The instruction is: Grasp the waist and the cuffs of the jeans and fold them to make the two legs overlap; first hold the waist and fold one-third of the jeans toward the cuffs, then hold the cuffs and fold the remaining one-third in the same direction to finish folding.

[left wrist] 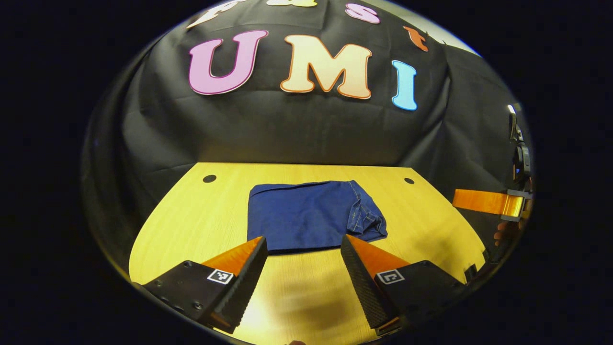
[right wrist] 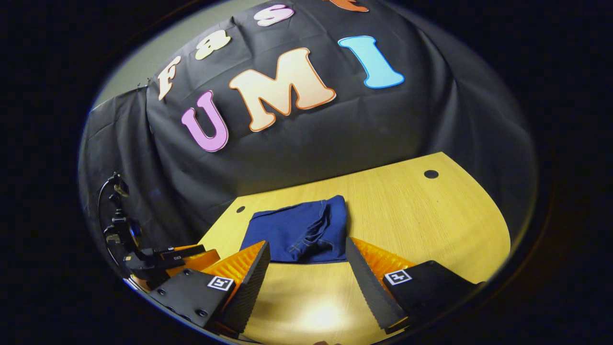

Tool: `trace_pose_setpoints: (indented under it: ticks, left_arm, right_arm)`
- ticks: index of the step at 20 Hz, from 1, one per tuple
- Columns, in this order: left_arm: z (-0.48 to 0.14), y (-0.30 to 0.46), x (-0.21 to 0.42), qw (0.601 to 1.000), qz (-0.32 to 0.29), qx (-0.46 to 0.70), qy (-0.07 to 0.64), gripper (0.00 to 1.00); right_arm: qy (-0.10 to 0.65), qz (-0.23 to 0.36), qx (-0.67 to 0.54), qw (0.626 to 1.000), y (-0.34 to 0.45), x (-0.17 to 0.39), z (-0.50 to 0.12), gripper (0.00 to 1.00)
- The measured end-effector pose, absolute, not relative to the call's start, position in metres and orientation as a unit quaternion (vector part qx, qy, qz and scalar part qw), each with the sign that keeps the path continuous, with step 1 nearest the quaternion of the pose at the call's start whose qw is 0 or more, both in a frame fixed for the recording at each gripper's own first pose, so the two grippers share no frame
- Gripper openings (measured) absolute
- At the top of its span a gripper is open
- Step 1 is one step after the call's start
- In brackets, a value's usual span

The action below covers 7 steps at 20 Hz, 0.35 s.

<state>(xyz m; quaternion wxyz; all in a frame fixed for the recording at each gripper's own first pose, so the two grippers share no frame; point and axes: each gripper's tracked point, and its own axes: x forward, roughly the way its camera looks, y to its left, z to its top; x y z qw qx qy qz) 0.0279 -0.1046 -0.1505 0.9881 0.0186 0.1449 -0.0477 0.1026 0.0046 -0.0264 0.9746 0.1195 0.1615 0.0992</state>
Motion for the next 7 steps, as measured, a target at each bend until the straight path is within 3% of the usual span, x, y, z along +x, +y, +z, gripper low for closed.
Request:
trace_pose_setpoints:
  ticks: [7]
  left_arm:
    - [-0.149,-0.124,0.038,0.984,-0.115,0.017,0.138,0.93]
  right_arm:
    - [0.113,0.064,0.121,0.984,0.005,0.089,0.001,0.98]
